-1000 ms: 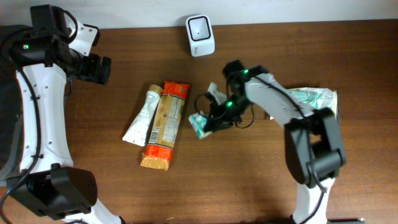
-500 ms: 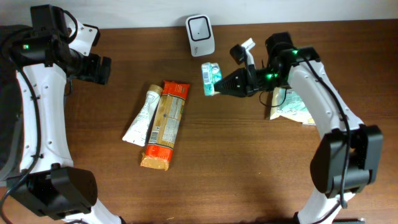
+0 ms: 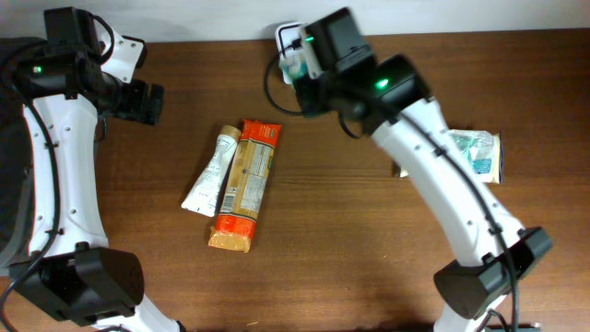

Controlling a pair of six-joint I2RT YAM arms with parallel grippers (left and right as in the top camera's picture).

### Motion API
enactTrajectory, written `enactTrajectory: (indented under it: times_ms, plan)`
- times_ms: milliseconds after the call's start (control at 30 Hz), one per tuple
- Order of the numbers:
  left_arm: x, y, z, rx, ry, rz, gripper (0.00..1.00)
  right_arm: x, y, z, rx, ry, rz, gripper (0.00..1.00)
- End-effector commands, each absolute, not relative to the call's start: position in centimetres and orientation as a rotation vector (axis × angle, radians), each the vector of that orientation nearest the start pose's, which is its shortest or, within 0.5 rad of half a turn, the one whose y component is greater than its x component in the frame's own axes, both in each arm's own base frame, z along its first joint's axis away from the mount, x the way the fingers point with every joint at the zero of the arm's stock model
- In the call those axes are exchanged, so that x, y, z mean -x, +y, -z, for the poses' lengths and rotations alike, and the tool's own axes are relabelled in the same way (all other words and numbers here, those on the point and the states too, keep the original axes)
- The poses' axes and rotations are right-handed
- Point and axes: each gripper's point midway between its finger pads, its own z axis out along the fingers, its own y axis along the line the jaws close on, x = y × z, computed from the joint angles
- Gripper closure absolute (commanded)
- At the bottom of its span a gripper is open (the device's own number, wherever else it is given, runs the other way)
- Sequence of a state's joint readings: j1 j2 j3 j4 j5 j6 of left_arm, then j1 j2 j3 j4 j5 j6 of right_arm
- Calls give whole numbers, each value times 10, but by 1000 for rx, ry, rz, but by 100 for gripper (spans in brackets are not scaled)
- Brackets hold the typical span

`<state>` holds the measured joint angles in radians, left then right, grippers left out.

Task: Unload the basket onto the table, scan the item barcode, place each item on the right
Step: 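Hold the small tissue pack in front of the white scanner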

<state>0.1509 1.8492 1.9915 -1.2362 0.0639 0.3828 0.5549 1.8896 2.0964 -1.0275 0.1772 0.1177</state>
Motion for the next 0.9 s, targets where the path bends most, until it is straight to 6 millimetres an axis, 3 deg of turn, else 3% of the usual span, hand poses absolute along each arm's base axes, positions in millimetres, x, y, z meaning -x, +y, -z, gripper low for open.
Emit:
enactTrajectory:
  times_ms: [0,100,200,267,400,533,867]
  plan:
    - [-434,56,-252,-341,2618,-91,1,-497,203,-321,336,2059,468,96]
    - [-434,57,-252,-338,2618,-92,1,-549,217,-297,406,1942,587,96]
    - [-434,57,-252,-339,2618,-91,1,-604,221,-236,517,1875,715,96]
    - [-434,57,-252,-338,2618,-92,1,-620,218,-200,560,1878,764,96]
    - [-434,57,-252,-339,2618,-91,1,-633,217,-141,633,1920,772,96]
    - [-434,57,-252,-339,2618,-91,1,-635,223,-124,677,1933,732,96]
    - [-434,57,-252,-339,2618,-91,1,-639,227,-135,641,1895,713,96]
